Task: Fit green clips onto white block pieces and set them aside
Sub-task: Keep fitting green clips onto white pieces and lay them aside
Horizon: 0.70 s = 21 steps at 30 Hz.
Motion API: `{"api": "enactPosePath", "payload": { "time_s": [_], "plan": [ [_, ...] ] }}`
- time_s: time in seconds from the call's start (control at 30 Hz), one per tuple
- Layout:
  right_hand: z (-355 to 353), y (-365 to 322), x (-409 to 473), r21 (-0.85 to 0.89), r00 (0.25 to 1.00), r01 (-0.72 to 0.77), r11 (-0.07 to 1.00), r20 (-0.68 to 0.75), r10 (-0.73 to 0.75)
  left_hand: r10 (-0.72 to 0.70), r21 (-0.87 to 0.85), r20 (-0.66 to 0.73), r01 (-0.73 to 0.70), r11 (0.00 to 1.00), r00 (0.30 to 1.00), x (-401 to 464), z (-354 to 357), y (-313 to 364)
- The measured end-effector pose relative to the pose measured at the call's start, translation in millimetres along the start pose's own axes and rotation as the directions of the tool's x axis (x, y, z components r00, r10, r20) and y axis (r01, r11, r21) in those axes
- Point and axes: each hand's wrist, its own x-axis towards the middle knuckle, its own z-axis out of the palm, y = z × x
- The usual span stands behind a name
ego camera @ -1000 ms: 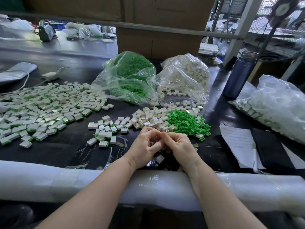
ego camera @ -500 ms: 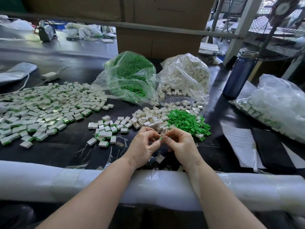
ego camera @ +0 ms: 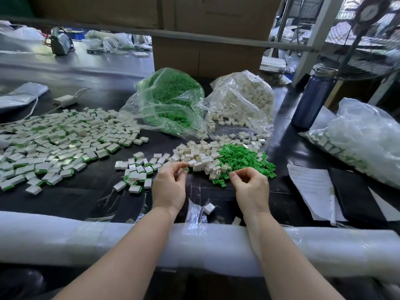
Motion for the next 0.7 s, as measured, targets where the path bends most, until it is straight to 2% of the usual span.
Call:
{"api": "enactPosePath", "payload": {
  "time_s": [0.17,0.4,0.6,0.7],
  "plan": [
    [0.3,0.7,1.7,-0.052,0.999,-0.037,0.998,-0.03,0.035,-0.027,0.175,-0.058,0.037,0.984,0.998,4.0,1.3,-2.8],
    [0.4,0.5,-0.3,-0.108,0.999,-0.024,0.994,0.034,0.028,-0.109,0.351,0.018,0.096,0.931,0.994,2.5,4.6,-3.2],
    [2.3,1.4,0.6,-0.216,0.994,-0.022,0.976,0.099,0.044,-0.059,0.462,0.097,0.007,0.887,0.994,1.2,6.3,-4.0],
    [3.4,-0.5,-1.1,-0.267,0.99,0.04,0.963,0.142,-0.001,0.04,0.456,0.122,-0.091,0.885,0.992,-1.9,6.7,-2.0]
  ]
}}
